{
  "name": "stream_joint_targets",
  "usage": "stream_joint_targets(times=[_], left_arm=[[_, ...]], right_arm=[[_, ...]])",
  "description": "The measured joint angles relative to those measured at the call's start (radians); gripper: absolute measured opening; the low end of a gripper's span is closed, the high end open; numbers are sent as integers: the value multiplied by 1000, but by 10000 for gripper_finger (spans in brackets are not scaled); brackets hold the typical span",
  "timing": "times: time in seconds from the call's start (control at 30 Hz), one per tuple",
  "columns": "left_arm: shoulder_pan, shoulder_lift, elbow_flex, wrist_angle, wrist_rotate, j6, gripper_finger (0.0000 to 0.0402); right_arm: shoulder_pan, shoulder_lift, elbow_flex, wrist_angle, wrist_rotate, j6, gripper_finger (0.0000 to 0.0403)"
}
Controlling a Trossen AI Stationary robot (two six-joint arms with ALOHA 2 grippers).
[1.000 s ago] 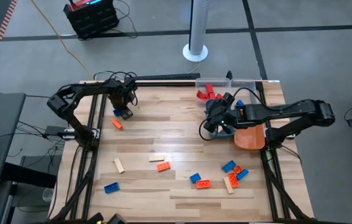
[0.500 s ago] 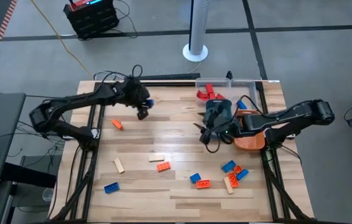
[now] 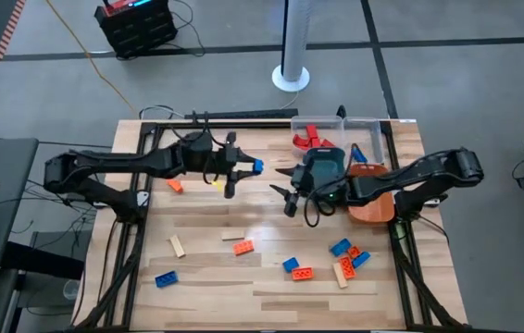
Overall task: Sort blocks
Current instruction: Put the 8 stud blue game piece into the right transparent bin
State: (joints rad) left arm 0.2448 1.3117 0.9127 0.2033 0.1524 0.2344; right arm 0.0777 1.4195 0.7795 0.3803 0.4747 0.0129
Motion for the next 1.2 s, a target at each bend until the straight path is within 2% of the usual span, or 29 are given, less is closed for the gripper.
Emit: stream_joint_targets(times=[0.13, 0.47, 0.9, 1.0, 1.2], left_arm=[[-28, 28, 1, 70, 0, 15, 123], [-62, 98, 1, 196, 32, 7, 125], [-66, 95, 1, 204, 42, 5, 126], [-66, 95, 1, 201, 42, -10, 126], [-66, 93, 1, 170, 40, -2, 138]], right_arm=[[-9, 60, 12, 89, 6, -46, 239], [-34, 136, 104, 90, -15, -126, 239], [-13, 138, 119, 111, -27, -161, 235], [-14, 138, 119, 125, -29, -169, 209], [-14, 138, 119, 122, -32, -160, 118]])
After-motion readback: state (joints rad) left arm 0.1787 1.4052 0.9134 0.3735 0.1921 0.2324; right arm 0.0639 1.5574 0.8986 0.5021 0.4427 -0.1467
